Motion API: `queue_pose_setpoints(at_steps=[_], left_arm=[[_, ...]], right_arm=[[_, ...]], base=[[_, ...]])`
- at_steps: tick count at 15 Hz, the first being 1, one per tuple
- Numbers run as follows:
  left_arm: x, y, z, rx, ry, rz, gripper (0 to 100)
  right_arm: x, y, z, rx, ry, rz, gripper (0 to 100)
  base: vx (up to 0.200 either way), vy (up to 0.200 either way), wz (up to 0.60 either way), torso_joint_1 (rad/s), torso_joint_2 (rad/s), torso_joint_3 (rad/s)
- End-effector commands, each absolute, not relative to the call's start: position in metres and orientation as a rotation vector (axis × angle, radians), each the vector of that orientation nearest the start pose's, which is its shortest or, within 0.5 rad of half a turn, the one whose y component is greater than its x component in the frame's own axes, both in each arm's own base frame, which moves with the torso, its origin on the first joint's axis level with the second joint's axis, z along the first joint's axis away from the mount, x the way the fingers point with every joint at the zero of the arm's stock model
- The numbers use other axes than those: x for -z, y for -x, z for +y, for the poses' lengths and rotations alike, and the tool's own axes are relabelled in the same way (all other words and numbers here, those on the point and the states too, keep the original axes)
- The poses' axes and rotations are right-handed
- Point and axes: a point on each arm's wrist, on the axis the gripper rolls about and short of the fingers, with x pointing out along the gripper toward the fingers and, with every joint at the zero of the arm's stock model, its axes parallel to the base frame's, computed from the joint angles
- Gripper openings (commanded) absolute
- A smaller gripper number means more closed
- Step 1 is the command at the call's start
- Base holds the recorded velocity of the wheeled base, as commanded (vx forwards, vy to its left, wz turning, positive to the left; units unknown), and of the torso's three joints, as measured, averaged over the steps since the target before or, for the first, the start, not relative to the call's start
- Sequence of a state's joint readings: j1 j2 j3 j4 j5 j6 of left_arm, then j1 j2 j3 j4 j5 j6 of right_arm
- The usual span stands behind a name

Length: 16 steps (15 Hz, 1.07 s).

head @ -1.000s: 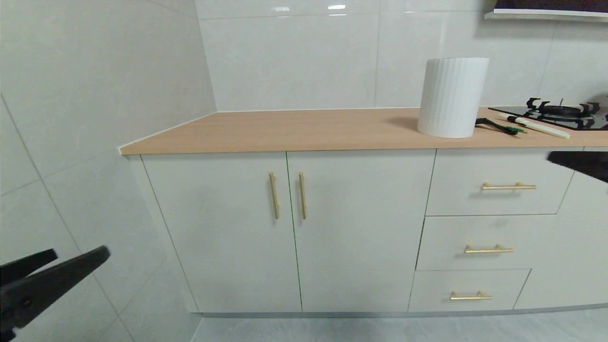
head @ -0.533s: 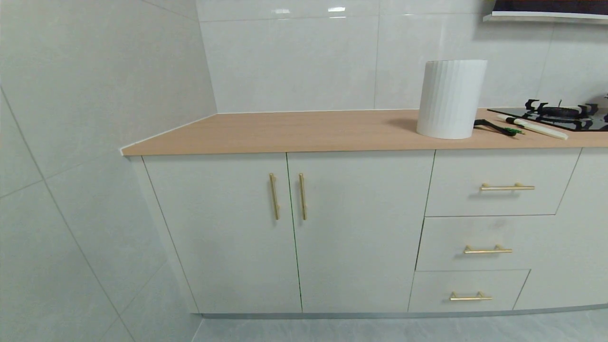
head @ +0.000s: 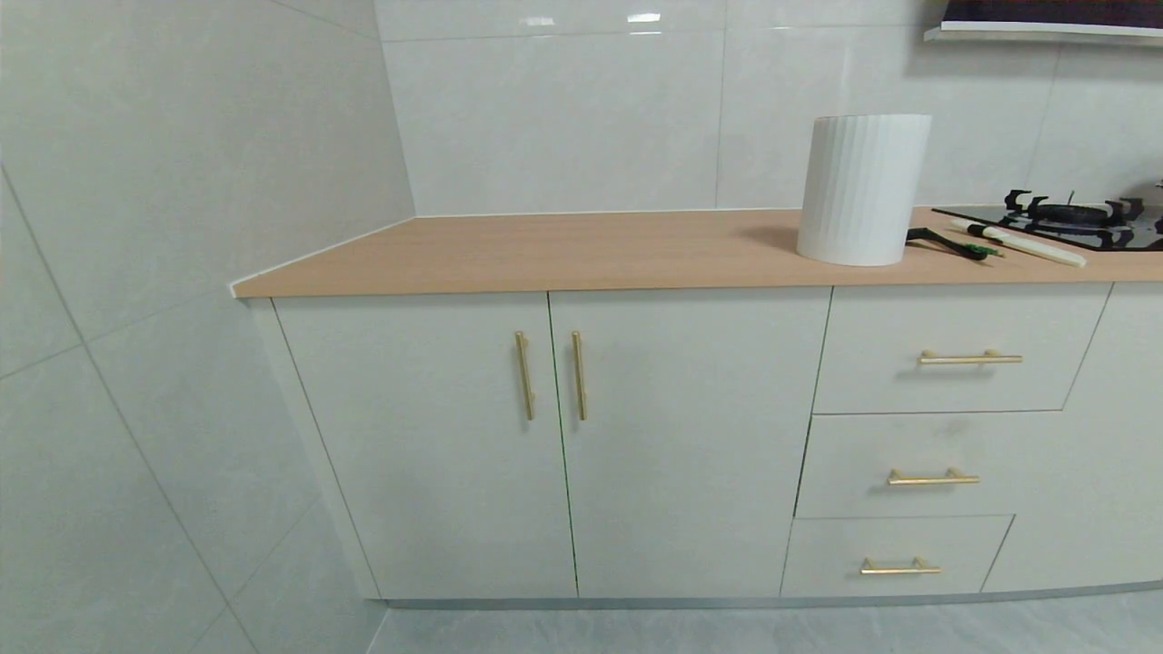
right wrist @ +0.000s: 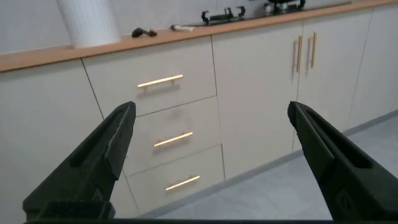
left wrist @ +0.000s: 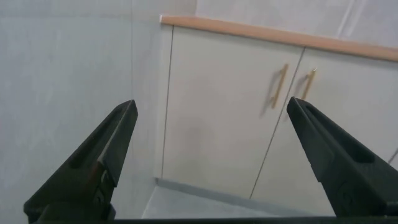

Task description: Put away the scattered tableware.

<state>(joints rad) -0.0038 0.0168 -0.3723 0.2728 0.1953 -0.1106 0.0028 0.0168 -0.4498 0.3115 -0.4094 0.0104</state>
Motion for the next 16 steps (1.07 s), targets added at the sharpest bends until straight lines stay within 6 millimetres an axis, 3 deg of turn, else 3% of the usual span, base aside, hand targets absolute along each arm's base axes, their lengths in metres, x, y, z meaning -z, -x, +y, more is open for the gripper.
queue_pose_setpoints(at_steps=[1,3,4,5,8,10,16], left_arm=[[-0.12,0.049,0.004,-0.199,0.073,-0.018,100],[-0.106,0.04,0.004,-0.199,0.014,-0.004,100],[-0.09,0.028,0.004,-0.202,-0.052,-0.037,100],[-0.082,0.024,0.004,-0.198,-0.059,-0.058,100],[-0.08,0.023,0.004,-0.191,-0.057,-0.035,100],[-0.079,0.023,0.002,-0.074,-0.022,-0.036,100],[-0.075,0.023,0.0,-0.018,-0.002,0.0,100]], right_arm=[[-0.124,0.052,-0.008,0.345,-0.029,-0.033,100],[-0.108,0.039,-0.006,0.295,-0.029,-0.052,100],[-0.085,0.025,-0.005,0.209,0.006,-0.07,100],[-0.082,0.023,-0.004,0.171,0.027,-0.058,100],[-0.081,0.023,-0.003,0.117,0.023,-0.046,100],[-0.075,0.023,-0.001,0.023,0.031,0.016,100],[-0.076,0.023,0.0,0.021,0.029,-0.001,100]], base=[[0.0,0.0,0.0,0.0,0.0,0.0],[0.0,0.0,0.0,0.0,0.0,0.0],[0.0,0.0,0.0,0.0,0.0,0.0],[0.0,0.0,0.0,0.0,0.0,0.0],[0.0,0.0,0.0,0.0,0.0,0.0],[0.0,0.0,0.0,0.0,0.0,0.0],[0.0,0.0,0.0,0.0,0.0,0.0]])
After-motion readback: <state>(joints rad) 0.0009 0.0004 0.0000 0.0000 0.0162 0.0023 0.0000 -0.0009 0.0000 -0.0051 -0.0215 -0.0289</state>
